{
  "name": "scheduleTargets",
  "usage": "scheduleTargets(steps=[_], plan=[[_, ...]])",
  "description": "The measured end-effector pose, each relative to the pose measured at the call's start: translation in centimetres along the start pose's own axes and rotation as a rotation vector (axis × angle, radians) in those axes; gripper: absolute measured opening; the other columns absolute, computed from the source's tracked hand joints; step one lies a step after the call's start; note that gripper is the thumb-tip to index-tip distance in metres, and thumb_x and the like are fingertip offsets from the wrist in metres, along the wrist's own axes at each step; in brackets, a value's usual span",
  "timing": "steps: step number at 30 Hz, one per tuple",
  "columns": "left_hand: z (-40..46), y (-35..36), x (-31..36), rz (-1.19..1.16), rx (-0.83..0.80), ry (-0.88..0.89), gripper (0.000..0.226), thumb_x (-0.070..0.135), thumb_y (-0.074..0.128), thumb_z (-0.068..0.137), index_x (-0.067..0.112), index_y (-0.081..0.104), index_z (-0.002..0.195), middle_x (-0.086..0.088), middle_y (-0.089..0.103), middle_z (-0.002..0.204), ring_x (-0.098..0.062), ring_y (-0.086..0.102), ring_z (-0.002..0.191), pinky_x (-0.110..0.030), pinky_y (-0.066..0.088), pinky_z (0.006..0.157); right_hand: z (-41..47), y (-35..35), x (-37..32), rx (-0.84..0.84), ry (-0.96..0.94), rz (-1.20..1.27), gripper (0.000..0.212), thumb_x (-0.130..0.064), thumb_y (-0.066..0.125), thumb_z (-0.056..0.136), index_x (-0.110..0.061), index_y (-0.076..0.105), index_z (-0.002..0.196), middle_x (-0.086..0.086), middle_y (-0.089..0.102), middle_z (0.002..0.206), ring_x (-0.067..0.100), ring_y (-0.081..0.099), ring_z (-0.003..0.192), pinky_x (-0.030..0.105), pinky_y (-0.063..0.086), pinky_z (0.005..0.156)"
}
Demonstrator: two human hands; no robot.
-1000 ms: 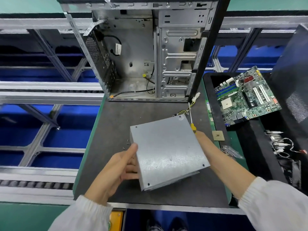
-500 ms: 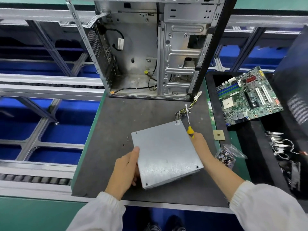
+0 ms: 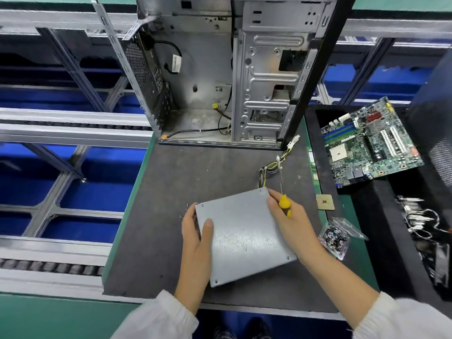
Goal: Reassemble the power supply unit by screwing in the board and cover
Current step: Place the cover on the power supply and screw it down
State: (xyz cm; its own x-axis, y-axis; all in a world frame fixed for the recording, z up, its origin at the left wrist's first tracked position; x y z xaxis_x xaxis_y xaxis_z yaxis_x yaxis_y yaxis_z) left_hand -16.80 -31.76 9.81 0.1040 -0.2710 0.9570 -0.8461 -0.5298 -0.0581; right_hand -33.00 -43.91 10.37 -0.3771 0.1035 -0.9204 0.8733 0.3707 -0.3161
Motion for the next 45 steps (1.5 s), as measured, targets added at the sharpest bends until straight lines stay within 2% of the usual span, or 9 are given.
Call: scheduleTargets(steps=[6, 9, 12, 17, 22, 27, 32, 40, 45], plan=[[0.1, 0.4, -0.8, -0.091, -0.039, -0.058, 0.047, 0.031, 0.036, 0.105, 0.045, 0.024, 0.148, 0.011, 0.044, 0.145, -0.014, 0.050, 0.129, -0.047, 0.041, 0.109, 0.2, 0.3, 0.4, -0.083, 0.050, 0.152, 0.030, -0.025, 0.047, 0.099, -0.024, 0.057, 0.127, -0.013, 0.067, 0.111, 0.002, 0.062, 0.103, 0.015, 0.049, 0.082], [0.6, 0.3, -1.3, -0.116, -0.080, -0.065, 0.046, 0.032, 0.038, 0.105, 0.051, 0.027, 0.146, 0.021, 0.048, 0.140, -0.003, 0.055, 0.121, -0.030, 0.052, 0.097, 0.6, 0.2, 0.2, -0.048, 0.106, 0.265, 0.025, -0.018, 0.049, 0.098, -0.024, 0.062, 0.118, -0.014, 0.072, 0.095, 0.002, 0.067, 0.087, 0.015, 0.052, 0.067], [1.5, 0.2, -1.5, -0.120, -0.136, -0.063, 0.046, 0.029, 0.042, 0.104, 0.052, 0.032, 0.143, 0.030, 0.050, 0.135, 0.008, 0.055, 0.115, -0.011, 0.050, 0.081, 0.4, -0.1, 0.8, 0.064, 0.106, 0.228, 0.023, -0.028, 0.051, 0.097, -0.028, 0.063, 0.117, -0.014, 0.071, 0.098, 0.006, 0.065, 0.096, 0.025, 0.052, 0.083], [2.5, -0.4, -1.6, -0.144, -0.285, -0.050, 0.052, 0.035, 0.049, 0.099, 0.058, 0.030, 0.141, 0.029, 0.048, 0.140, -0.002, 0.052, 0.127, -0.029, 0.049, 0.100, 0.1, -0.5, 1.1, -0.029, 0.112, 0.230, 0.021, -0.033, 0.051, 0.096, -0.045, 0.066, 0.104, -0.021, 0.070, 0.099, -0.003, 0.065, 0.094, 0.016, 0.051, 0.079], [3.0, -0.8, -1.2, -0.092, -0.356, 0.042, 0.053, 0.035, 0.050, 0.097, 0.058, 0.032, 0.141, 0.032, 0.044, 0.141, 0.005, 0.046, 0.129, -0.011, 0.045, 0.096, 0.0, -0.6, 0.8, -0.102, 0.099, 0.224, 0.025, -0.033, 0.048, 0.098, -0.044, 0.063, 0.114, -0.015, 0.070, 0.107, 0.003, 0.065, 0.097, 0.017, 0.053, 0.078], [3.0, -1.3, -1.8, -0.120, -0.341, 0.056, 0.056, 0.031, 0.054, 0.096, 0.048, 0.030, 0.143, 0.030, 0.044, 0.142, 0.003, 0.042, 0.133, -0.023, 0.045, 0.103, -0.4, -0.4, 1.0, -0.085, 0.090, 0.225, 0.025, -0.035, 0.048, 0.097, -0.050, 0.058, 0.114, -0.019, 0.069, 0.108, 0.002, 0.064, 0.101, 0.024, 0.050, 0.086], [3.0, -1.7, -1.5, -0.087, -0.404, 0.052, 0.051, 0.030, 0.053, 0.097, 0.045, 0.033, 0.142, 0.024, 0.049, 0.140, -0.002, 0.048, 0.130, -0.020, 0.044, 0.103, -0.5, -0.5, 0.9, -0.104, 0.076, 0.186, 0.033, -0.037, 0.047, 0.097, -0.040, 0.053, 0.129, -0.019, 0.068, 0.108, 0.002, 0.064, 0.102, 0.025, 0.051, 0.086], [3.8, -2.3, -1.2, -0.064, -0.467, 0.052, 0.059, 0.024, 0.061, 0.093, 0.039, 0.031, 0.142, 0.030, 0.048, 0.138, 0.007, 0.042, 0.132, -0.012, 0.041, 0.101, -0.5, -1.0, -0.5, 0.011, -0.004, -0.070, 0.022, -0.036, 0.050, 0.096, -0.043, 0.060, 0.114, -0.021, 0.067, 0.104, 0.001, 0.061, 0.097, 0.018, 0.045, 0.077], [8.1, -7.4, 0.4, 0.331, -0.120, 0.309, 0.031, 0.013, 0.071, 0.088, 0.017, 0.061, 0.117, 0.005, 0.063, 0.116, -0.007, 0.061, 0.107, -0.017, 0.047, 0.090, 0.9, -2.7, -3.6, 0.277, -0.164, -0.327, 0.020, -0.028, 0.054, 0.095, -0.017, 0.065, 0.108, -0.002, 0.060, 0.105, 0.006, 0.050, 0.092, 0.011, 0.032, 0.072]])
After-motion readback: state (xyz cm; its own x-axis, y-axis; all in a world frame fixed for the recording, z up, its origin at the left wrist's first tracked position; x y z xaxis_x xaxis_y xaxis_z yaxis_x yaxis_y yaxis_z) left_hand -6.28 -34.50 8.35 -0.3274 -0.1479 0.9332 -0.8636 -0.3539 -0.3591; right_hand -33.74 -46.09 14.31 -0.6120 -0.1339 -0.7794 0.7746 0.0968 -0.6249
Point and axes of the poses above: each hand's wrist, its own z-axis towards the middle knuckle, its own y-axis out of the palm, x = y × z, the point moved 4 cm from there along z, towards the middle knuckle
